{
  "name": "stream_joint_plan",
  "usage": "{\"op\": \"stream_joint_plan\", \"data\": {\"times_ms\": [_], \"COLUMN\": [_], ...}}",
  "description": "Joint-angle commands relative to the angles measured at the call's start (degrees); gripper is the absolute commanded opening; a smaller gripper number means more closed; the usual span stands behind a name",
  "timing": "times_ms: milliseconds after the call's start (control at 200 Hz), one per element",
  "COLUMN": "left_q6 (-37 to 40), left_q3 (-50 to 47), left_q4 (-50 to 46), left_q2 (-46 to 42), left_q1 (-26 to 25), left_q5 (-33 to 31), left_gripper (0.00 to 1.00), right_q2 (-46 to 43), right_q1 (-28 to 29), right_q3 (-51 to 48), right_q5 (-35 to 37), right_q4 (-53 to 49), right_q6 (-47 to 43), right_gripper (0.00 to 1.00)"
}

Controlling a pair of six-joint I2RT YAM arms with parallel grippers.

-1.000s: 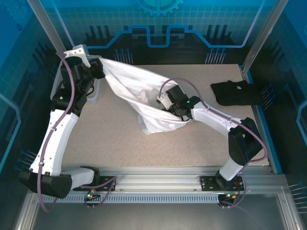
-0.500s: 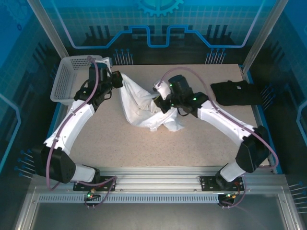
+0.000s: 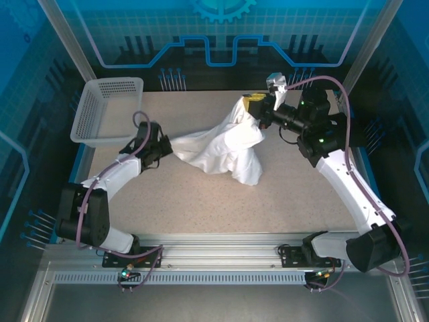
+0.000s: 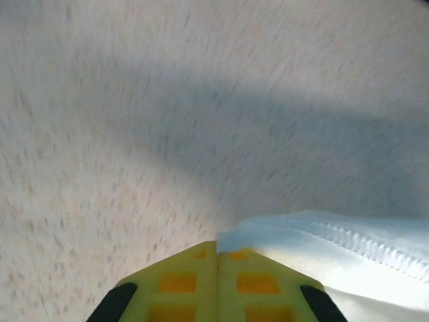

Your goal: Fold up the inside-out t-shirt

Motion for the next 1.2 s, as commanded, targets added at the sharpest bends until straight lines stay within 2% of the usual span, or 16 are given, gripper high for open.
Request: {"op": "stream_joint_plan", "data": {"times_ms": [0, 90, 190, 275, 365, 475, 530, 565, 680, 715, 910, 1015, 1055, 1105, 1125, 1195], "left_q6": [-3.75, -0.81, 3.56, 6.76, 9.43, 13.76, 15.11, 15.53, 18.2, 20.53, 38.48, 42.38, 41.79, 41.06, 40.62, 38.35], "left_q3": [-6.91, -12.05, -15.55, -14.83, -13.14, -8.15, -5.09, -3.43, -0.71, -0.34, 1.48, 1.9, 1.12, -0.54, -1.16, -3.48], "left_q4": [11.25, 17.57, 23.9, 26.58, 30.69, 33.24, 34.16, 35.01, 41.33, 42.62, 41.92, 39.72, 39.87, 40.11, 39.98, 38.51], "left_q2": [-5.74, -11.6, -16.75, -17.7, -15.72, -9.35, -5.09, -2.57, 3.18, 4.42, 10.37, 12.9, 12.52, 10.95, 10.32, 6.42], "left_q1": [-3.58, -8.39, -14.47, -19.87, -26.11, -32.03, -33.37, -33.99, -37.13, -38.84, -49.55, -52.06, -52.12, -52.03, -51.95, -51.44], "left_q5": [7.05, 10.02, 10.67, 11.49, 11.39, 7.67, 6.37, 5.12, 3.93, 3.27, 1.15, -1.24, -1.32, -1.68, -1.8, -1.17], "left_gripper": [0.02, 0.38, 0.58, 0.65, 0.67, 0.67, 0.65, 0.58, 0.09, 0.01, 0.0, 0.0, 0.09, 0.42, 0.51, 0.63], "right_q2": [2.7, 4.94, 6.92, 8.01, 8.46, 8.59, 8.49, 8.53, 8.58, 8.62, 12.11, 14.61, 14.85, 14.71, 14.4, 13.27], "right_q1": [-0.29, -0.31, -0.24, 0.33, 1.18, 2.59, 3.4, 3.64, 3.7, 3.55, 2.02, 1.38, 0.84, -0.39, -0.83, -2.56], "right_q3": [0.75, 3.27, 4.35, 5.22, 6.07, 7.11, 7.5, 7.98, 9.0, 9.54, 19.63, 25.86, 26.9, 27.27, 26.8, 24.91], "right_q5": [-6.24, -7.31, -8.07, -6.85, -2.74, 1.35, 3.32, 4.88, 7.72, 8.23, 5.19, 0.43, -1.29, -4.33, -5.53, -10.29], "right_q4": [-1.46, -7.57, -9.37, -9.43, -9.71, -9.93, -10.19, -10.49, -9.71, -9.08, -8.7, -12.42, -14.07, -16.31, -16.67, -19.07], "right_q6": [-3.57, -8.39, -8.57, -6.34, -2.11, 5.06, 8.92, 11.64, 20.14, 22.36, 29.64, 27.53, 25.26, 21.61, 19.93, 13.63], "right_gripper": [0.0, 0.0, 0.0, 0.0, 0.0, 0.0, 0.0, 0.0, 0.0, 0.0, 0.0, 0.0, 0.0, 0.0, 0.0, 0.0]}}
